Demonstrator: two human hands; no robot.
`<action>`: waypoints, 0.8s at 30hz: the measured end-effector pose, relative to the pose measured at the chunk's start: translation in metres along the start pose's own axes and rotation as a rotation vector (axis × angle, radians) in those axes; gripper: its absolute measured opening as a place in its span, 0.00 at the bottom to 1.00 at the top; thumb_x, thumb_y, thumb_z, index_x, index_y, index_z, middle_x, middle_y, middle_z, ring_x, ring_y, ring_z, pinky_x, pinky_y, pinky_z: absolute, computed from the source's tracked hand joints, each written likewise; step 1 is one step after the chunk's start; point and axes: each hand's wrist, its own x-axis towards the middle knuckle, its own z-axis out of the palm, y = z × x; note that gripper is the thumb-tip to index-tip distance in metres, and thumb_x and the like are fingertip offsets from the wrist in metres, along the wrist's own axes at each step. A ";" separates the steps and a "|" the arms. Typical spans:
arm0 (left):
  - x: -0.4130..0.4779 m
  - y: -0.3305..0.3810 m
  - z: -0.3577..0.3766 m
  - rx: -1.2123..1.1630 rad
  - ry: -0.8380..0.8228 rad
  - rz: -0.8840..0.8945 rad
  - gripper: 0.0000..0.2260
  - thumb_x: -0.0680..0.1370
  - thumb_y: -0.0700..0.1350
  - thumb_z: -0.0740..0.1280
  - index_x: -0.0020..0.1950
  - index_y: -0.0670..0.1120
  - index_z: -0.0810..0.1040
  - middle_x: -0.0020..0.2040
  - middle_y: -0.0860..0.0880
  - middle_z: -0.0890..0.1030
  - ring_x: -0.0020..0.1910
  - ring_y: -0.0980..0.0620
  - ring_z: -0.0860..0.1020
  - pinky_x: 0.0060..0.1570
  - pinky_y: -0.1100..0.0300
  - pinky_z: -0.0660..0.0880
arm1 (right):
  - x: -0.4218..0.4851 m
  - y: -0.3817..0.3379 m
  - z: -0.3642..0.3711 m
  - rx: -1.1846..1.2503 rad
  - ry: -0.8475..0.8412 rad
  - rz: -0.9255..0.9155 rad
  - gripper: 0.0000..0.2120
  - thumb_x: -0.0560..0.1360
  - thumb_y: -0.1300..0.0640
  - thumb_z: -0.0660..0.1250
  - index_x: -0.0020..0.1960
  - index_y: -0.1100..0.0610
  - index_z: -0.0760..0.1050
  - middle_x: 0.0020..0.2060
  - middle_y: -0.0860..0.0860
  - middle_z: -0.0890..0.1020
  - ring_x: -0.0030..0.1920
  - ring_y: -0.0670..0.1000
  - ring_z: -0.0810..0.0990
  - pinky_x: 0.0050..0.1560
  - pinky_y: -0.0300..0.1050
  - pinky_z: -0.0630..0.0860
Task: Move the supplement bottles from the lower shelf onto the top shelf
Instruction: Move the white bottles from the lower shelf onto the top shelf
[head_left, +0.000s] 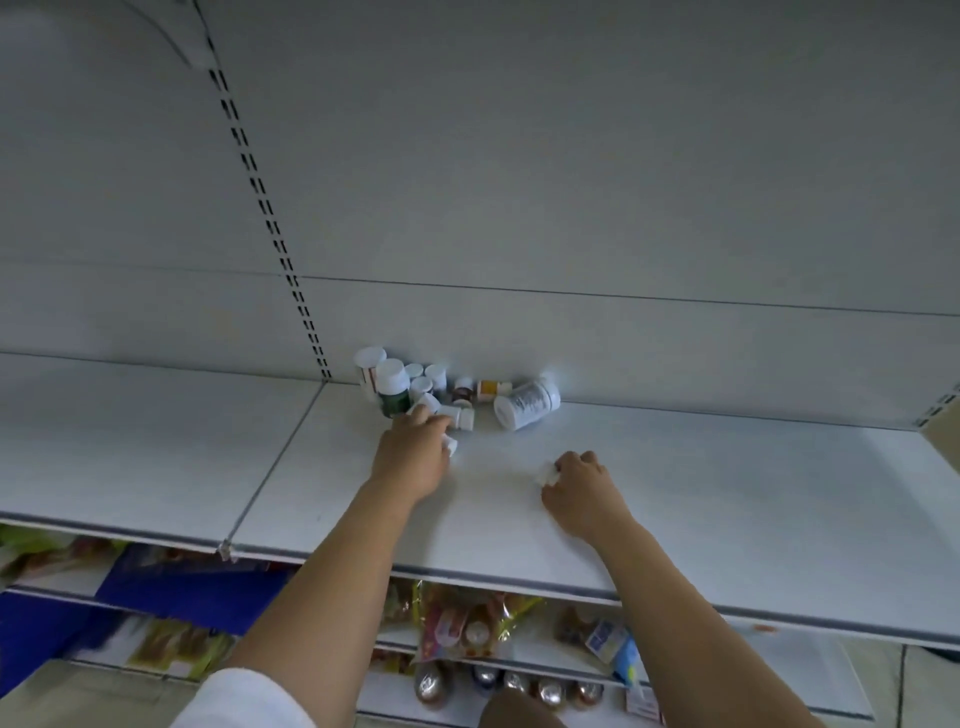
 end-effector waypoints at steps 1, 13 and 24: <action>0.001 -0.001 0.001 0.017 -0.015 -0.010 0.17 0.79 0.45 0.61 0.68 0.48 0.72 0.71 0.46 0.66 0.63 0.41 0.68 0.57 0.51 0.72 | -0.002 -0.004 -0.003 0.042 0.008 -0.007 0.17 0.76 0.56 0.60 0.62 0.63 0.69 0.59 0.59 0.73 0.58 0.59 0.73 0.54 0.45 0.69; -0.059 -0.027 -0.020 0.088 -0.169 -0.034 0.12 0.76 0.31 0.62 0.59 0.38 0.75 0.71 0.40 0.64 0.51 0.43 0.80 0.51 0.57 0.74 | -0.089 -0.033 -0.045 0.388 0.077 -0.117 0.13 0.76 0.51 0.64 0.58 0.54 0.66 0.43 0.47 0.76 0.40 0.44 0.74 0.33 0.38 0.67; -0.154 0.055 -0.157 -0.965 0.067 -0.161 0.11 0.79 0.47 0.64 0.58 0.45 0.79 0.52 0.46 0.81 0.51 0.46 0.78 0.50 0.50 0.77 | -0.180 -0.063 -0.102 0.765 0.146 -0.160 0.13 0.77 0.51 0.64 0.58 0.55 0.66 0.43 0.50 0.78 0.48 0.54 0.80 0.49 0.53 0.77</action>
